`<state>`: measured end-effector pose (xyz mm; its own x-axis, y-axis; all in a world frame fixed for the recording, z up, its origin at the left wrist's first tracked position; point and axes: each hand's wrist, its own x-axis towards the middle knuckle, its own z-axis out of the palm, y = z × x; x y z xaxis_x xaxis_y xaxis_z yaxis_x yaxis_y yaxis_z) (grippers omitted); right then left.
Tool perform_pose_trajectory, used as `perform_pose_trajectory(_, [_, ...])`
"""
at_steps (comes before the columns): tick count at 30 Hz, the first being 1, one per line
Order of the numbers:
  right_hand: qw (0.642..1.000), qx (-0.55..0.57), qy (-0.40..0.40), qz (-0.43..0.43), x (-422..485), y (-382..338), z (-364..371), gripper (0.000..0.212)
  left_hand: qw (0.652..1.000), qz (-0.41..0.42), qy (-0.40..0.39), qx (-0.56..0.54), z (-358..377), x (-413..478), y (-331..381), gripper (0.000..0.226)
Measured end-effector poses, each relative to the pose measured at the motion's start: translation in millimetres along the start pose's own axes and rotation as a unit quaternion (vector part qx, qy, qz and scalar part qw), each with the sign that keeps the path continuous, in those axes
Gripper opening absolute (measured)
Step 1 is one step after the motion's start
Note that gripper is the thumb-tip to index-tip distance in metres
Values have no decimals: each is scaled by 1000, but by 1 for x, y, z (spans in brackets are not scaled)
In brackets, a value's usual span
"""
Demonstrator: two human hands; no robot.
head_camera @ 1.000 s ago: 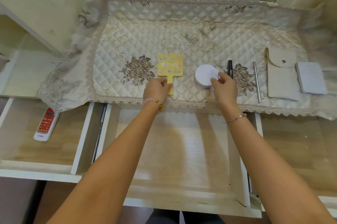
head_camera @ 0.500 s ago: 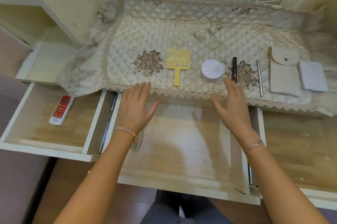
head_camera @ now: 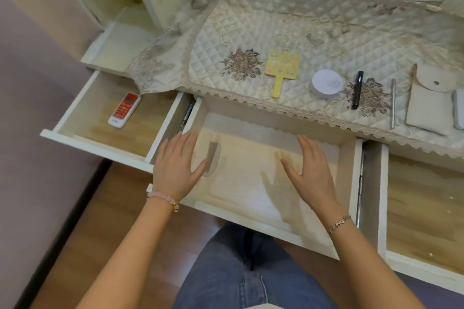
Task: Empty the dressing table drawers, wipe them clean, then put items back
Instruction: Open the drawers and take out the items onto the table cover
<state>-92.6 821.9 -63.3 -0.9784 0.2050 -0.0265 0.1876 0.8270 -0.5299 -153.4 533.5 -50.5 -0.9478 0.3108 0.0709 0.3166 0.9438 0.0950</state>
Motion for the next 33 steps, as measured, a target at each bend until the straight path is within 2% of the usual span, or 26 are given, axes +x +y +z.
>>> perform_pose_trajectory(9, [1000, -4, -4, -17, 17, -46, 16, 65, 1000, -3, 11, -7, -6, 14, -47, 66])
perform_pose_trajectory(22, [994, -22, 3, 108, 34, -141, 94, 67, 993, 100, -52, -16, -2, 90, -175, 69])
perform_pose_trajectory(33, [984, -2, -4, 178, 26, -167, 139, 65, 981, 163, -96, -43, 22, 99, -201, 67])
